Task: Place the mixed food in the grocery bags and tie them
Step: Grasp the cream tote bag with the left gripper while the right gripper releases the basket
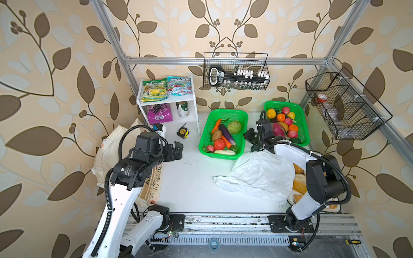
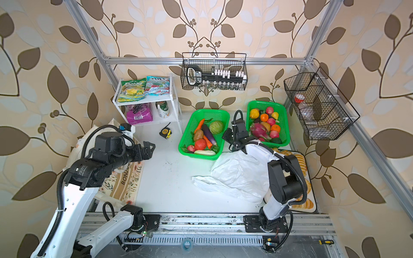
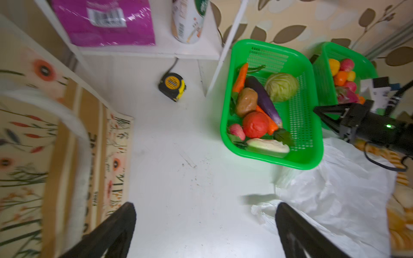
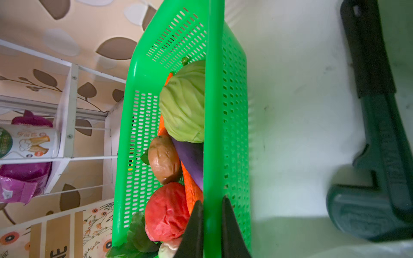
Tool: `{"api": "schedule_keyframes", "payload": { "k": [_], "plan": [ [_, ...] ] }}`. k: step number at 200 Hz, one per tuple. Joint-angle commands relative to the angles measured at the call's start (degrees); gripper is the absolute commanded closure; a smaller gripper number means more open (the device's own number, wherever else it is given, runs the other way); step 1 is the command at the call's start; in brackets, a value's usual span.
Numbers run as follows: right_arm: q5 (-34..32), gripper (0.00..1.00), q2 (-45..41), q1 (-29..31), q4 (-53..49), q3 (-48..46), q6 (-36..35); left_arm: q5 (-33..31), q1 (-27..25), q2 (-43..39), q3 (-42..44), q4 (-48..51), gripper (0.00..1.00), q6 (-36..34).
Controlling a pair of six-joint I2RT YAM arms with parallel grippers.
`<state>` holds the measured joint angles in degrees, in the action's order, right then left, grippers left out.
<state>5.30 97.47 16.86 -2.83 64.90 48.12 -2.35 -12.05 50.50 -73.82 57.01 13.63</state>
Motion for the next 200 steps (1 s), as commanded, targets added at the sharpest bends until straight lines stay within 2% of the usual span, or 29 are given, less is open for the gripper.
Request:
{"api": "schedule_keyframes", "payload": {
  "k": [1, 26, 53, 88, 108, 148, 154, 171, 200],
  "plan": [
    [-2.3, 0.99, 4.0, -1.8, 0.4, 5.1, -4.7, -14.4, -0.1, 1.7, -3.5, 6.0, 0.01, -4.0],
    [0.3, 0.97, 7.8, -3.8, 1.9, 8.9, -8.5, -23.4, 0.0, 4.5, -6.7, 8.6, 0.01, -6.3],
    [4.8, 0.93, 13.3, -5.8, -1.2, 14.7, -12.4, -30.1, 1.8, 7.0, -8.7, 10.1, 0.01, -7.2],
    [6.8, 0.85, 16.3, -6.9, -3.3, 18.0, -14.8, -24.4, 12.2, 8.7, -9.6, 8.7, 0.01, -8.6],
    [5.7, 0.87, 15.9, -7.3, -2.8, 18.3, -15.6, -23.8, 14.7, 10.5, -10.3, 7.9, 0.01, -7.4],
    [1.7, 0.87, 14.5, -8.5, -0.7, 18.3, -14.4, -17.2, 22.2, 17.4, -13.1, 7.3, 0.01, -4.5],
    [2.8, 0.84, 14.6, -8.7, -0.3, 18.4, -14.7, -16.7, 23.2, 18.3, -13.1, 7.1, 0.01, -3.7],
    [7.7, 0.64, 14.2, -9.0, -0.7, 19.2, -15.4, -13.9, 26.2, 19.9, -11.6, 5.8, 0.01, -2.0],
    [7.8, 0.41, 8.3, -9.1, -1.0, 15.1, -15.7, -5.0, 28.2, 20.3, -6.9, 4.0, 0.01, 0.2]
  ]
}}
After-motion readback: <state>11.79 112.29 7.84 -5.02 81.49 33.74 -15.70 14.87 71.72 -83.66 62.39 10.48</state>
